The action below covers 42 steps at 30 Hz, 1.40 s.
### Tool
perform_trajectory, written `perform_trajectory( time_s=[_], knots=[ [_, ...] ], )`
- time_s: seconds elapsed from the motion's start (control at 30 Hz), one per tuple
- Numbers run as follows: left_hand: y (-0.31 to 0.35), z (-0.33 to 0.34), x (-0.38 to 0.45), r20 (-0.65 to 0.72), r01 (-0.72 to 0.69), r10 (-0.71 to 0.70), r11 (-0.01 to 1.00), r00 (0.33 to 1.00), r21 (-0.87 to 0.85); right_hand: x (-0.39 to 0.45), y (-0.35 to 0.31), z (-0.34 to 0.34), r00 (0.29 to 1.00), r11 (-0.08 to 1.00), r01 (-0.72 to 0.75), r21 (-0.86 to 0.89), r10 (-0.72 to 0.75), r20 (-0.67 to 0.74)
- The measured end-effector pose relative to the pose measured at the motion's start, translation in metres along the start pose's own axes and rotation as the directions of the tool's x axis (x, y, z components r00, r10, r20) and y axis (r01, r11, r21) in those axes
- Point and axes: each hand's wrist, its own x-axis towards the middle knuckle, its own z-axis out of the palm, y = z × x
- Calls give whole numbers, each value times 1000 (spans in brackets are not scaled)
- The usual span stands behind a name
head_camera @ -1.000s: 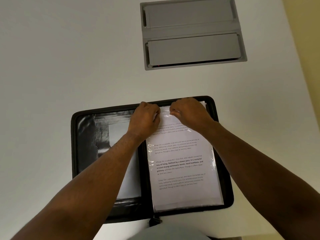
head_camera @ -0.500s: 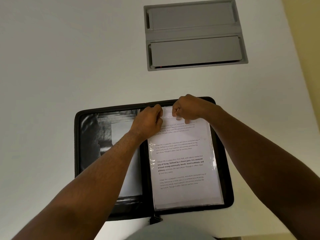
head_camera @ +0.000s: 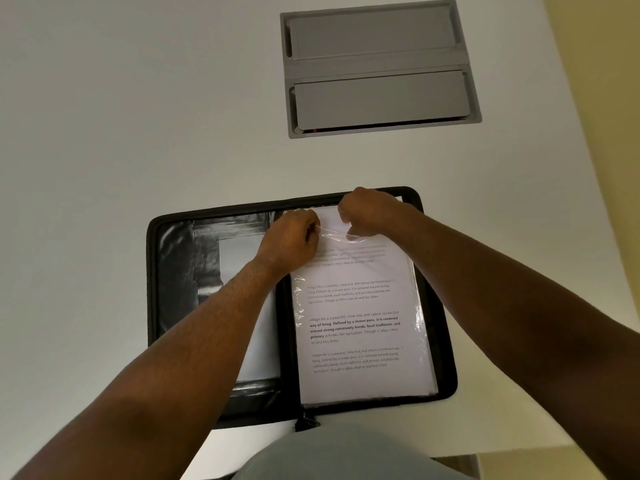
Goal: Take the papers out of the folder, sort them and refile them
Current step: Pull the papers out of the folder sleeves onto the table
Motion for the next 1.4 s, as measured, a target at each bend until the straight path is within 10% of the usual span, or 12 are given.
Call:
perform_trajectory(
  time_s=[0.73,1.2,1.4],
  knots=[
    [12,-8,-8,-182,38,-29,998,983,46,-1,43,-117,978,979,12,203,31,-206],
    [4,2,-20,-156,58,-70,995,985,-80,-63,80,-217,929,871,73,486,118,-350],
    [2,1,-13,33,95,-97,994,995,48,-94,98,-232,804,887,139,441,160,-573]
  ],
)
